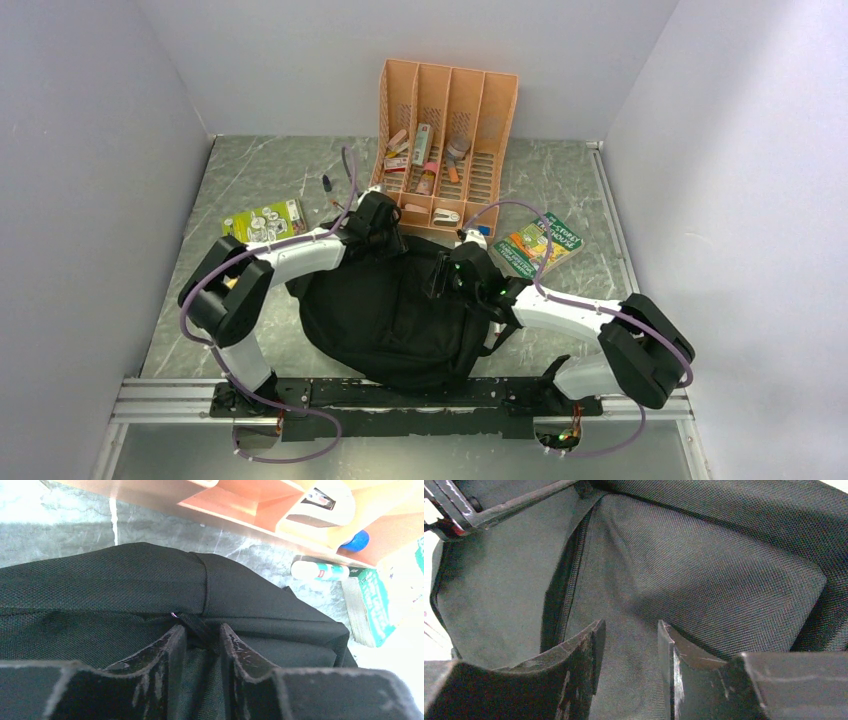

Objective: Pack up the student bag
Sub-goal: Unzip the student bag at the center of the board.

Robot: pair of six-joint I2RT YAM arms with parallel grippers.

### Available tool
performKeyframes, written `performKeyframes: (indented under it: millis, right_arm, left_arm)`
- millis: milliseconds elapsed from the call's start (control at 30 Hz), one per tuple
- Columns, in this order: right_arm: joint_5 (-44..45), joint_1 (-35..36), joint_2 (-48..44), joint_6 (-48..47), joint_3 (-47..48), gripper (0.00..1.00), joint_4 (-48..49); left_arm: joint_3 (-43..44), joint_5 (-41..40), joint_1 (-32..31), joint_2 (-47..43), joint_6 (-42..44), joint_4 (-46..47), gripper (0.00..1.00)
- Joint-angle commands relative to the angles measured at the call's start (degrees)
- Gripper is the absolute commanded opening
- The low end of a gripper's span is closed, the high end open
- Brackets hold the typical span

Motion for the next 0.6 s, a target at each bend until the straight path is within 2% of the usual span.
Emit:
performKeyframes:
  millis: [0,333,567]
  right_arm:
    - [1.1,0.1,-1.5,-0.5,-0.6,0.46,-0.2]
    - [1.4,0.1,-0.3,-0.3,0.0,0.46,-0.9]
    - [1.6,0.2,0.5,0.0,0.5,0.46,-1.5]
  left_arm:
    - [0.4,1.2,-0.5,1.0,0.4,2.3,0.33]
    - [0.2,-2.0,-0.4,-1.1,3.0,-1.4,0.05]
    - [0.9,-4.7,-0.1,-3.5,7.6,-4.1,0.05]
